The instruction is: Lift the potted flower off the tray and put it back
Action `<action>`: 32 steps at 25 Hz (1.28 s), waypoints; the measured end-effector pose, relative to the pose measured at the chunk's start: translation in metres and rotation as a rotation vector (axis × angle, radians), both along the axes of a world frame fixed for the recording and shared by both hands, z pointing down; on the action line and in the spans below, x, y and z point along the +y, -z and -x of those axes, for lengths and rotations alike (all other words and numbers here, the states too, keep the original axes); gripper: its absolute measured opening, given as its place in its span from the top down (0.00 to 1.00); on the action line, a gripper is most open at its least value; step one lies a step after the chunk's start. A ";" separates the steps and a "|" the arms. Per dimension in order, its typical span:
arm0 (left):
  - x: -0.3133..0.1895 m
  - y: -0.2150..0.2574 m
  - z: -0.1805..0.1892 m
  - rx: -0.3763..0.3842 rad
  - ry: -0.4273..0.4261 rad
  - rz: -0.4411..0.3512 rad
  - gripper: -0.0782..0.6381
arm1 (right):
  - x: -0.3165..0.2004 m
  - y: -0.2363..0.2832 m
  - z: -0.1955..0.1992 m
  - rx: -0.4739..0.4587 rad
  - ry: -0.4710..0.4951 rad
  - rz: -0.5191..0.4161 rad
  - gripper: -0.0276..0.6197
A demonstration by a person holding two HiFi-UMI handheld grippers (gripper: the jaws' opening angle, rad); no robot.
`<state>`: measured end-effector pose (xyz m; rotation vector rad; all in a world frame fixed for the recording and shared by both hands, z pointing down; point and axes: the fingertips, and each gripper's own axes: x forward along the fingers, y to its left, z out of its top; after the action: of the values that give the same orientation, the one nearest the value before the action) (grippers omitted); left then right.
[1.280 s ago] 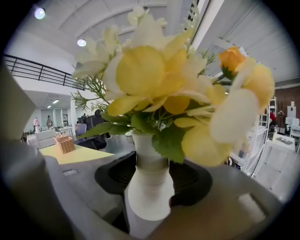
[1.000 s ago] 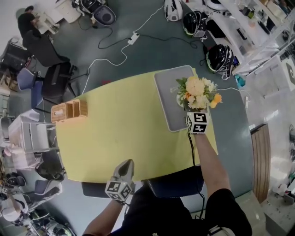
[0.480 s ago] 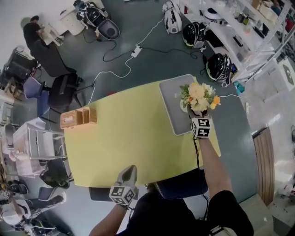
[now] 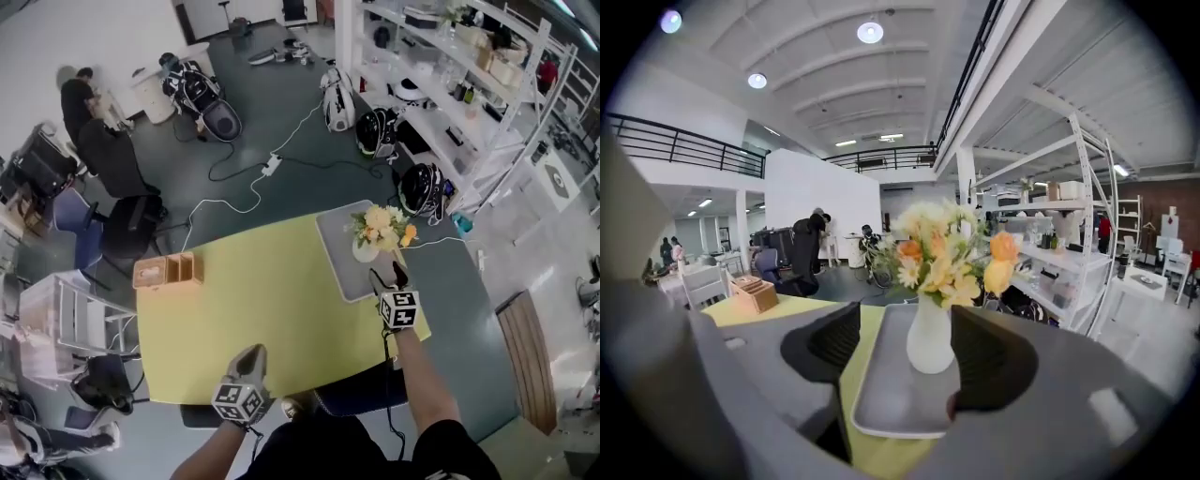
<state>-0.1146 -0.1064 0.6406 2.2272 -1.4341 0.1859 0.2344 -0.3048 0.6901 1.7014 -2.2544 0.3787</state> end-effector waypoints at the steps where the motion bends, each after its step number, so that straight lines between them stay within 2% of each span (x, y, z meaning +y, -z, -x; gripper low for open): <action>1: 0.000 0.010 0.002 0.002 -0.002 -0.018 0.88 | 0.010 0.015 0.005 -0.009 0.009 -0.010 0.49; 9: 0.009 0.077 0.009 0.040 -0.065 -0.150 0.88 | 0.110 0.142 0.072 -0.104 0.105 -0.140 0.68; 13: 0.030 0.103 0.012 0.074 -0.084 -0.176 0.88 | 0.166 0.175 0.118 -0.116 0.154 -0.143 0.73; 20: 0.065 0.126 0.019 0.091 -0.135 -0.212 0.88 | 0.244 0.206 0.179 -0.177 0.207 -0.154 0.75; 27: 0.093 0.131 0.021 0.096 -0.175 -0.232 0.88 | 0.296 0.210 0.207 -0.231 0.200 -0.146 0.81; 32: 0.103 0.126 0.022 0.091 -0.193 -0.236 0.88 | 0.311 0.207 0.217 -0.259 0.182 -0.149 0.85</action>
<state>-0.1370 -0.0033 0.5147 2.5306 -1.2479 -0.0229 0.0176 0.0067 0.4832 1.5746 -2.6617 0.4194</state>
